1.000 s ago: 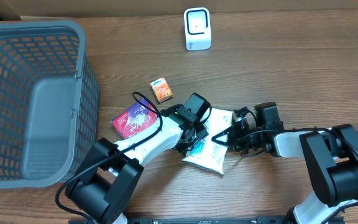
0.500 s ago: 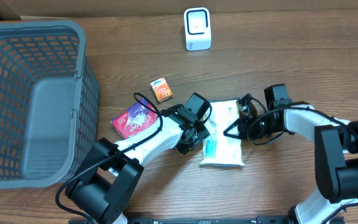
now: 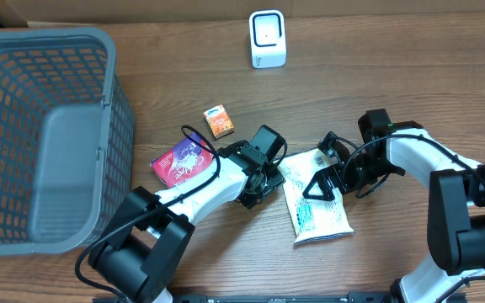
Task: Scan the item barcode
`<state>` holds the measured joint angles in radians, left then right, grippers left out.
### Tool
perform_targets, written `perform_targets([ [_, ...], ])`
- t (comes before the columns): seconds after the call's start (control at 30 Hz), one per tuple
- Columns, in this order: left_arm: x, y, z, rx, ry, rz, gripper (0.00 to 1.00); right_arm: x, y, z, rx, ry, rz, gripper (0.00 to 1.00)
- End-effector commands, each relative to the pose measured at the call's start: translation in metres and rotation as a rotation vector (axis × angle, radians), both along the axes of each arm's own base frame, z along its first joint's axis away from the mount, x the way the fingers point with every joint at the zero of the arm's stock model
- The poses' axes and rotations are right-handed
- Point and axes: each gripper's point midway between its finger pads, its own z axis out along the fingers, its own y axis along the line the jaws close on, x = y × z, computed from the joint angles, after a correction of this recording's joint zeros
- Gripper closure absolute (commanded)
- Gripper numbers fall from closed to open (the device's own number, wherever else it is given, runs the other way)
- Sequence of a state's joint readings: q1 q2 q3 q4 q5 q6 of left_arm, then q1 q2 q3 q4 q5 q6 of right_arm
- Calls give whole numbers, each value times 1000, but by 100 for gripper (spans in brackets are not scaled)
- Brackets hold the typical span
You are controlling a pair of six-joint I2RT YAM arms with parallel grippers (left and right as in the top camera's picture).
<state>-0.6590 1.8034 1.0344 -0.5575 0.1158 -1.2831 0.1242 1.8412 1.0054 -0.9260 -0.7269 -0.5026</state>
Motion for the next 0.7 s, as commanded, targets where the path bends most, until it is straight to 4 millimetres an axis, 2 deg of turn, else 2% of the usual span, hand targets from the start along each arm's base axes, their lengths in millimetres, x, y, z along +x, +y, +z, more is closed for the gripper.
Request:
perform_targets([
  [0.0,-9,4,-14,26,43,-9,37,16,-8,0,-43,10,-71,0],
  [0.13,-9,4,-14,26,41,-17,37,38,-29,1,-105,84,-286,0],
  [0.3,-10,5,-14,31,41,-34,36,53,-69,18,-84,105,-472,0],
  [0.4,-9,5,-14,30,40,-33,35,46,-91,29,-57,124,-537,0],
  [0.53,-9,5,-14,30,40,-34,35,31,-96,45,130,143,-596,0],
  [0.67,-9,5,-14,31,40,-34,34,9,-99,37,249,203,-685,0],
])
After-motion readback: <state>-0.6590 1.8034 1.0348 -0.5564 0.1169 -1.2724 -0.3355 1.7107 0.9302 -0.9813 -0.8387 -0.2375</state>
